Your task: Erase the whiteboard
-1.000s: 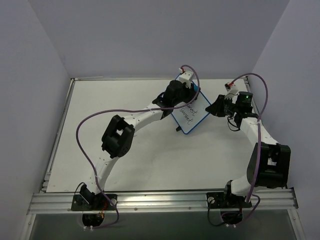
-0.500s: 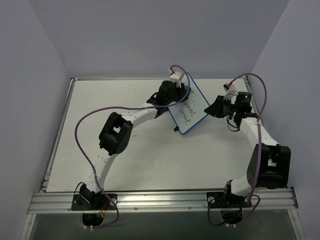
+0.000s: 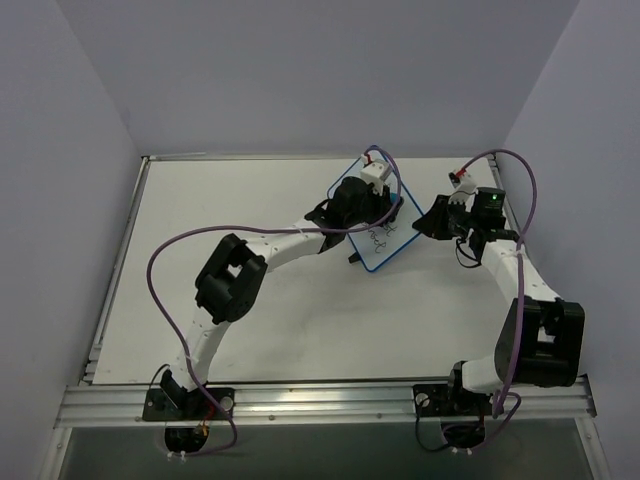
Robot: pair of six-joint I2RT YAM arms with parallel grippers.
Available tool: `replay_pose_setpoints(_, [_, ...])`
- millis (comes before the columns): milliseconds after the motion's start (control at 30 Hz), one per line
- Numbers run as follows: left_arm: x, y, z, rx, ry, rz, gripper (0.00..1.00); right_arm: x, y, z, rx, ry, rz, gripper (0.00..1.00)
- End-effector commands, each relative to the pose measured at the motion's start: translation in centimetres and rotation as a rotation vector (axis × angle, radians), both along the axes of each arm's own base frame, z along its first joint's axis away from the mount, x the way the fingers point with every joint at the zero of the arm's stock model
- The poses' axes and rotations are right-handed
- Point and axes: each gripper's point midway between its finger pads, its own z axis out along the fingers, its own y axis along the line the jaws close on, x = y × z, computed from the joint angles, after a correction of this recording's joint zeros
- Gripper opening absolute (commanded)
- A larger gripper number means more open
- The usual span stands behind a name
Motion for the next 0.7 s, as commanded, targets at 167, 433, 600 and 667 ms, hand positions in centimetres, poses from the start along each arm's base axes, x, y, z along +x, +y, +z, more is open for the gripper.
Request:
replay_pose_setpoints(167, [-6.6, -3.3, -2.2, 0.113, 0.108, -0.174, 0.02, 0.3, -0.2, 3.8, -0.110, -0.216, 0.012, 0.00])
replay_pose_setpoints(433, [-10.8, -4.9, -0.7, 0.120, 0.068, -0.212, 0.02, 0.5, -0.5, 3.8, -0.140, -0.225, 0.006, 0.00])
replay_pose_setpoints(600, [-12.1, -4.9, -0.5, 0.082, 0.073, -0.244, 0.02, 0.4, -0.4, 3.9, -0.136, -0.233, 0.010, 0.00])
replay_pose_setpoints(667, [-12.0, -4.8, -0.3, 0.081, 0.071, -0.235, 0.02, 0.4, -0.4, 4.0, -0.136, -0.236, 0.010, 0.00])
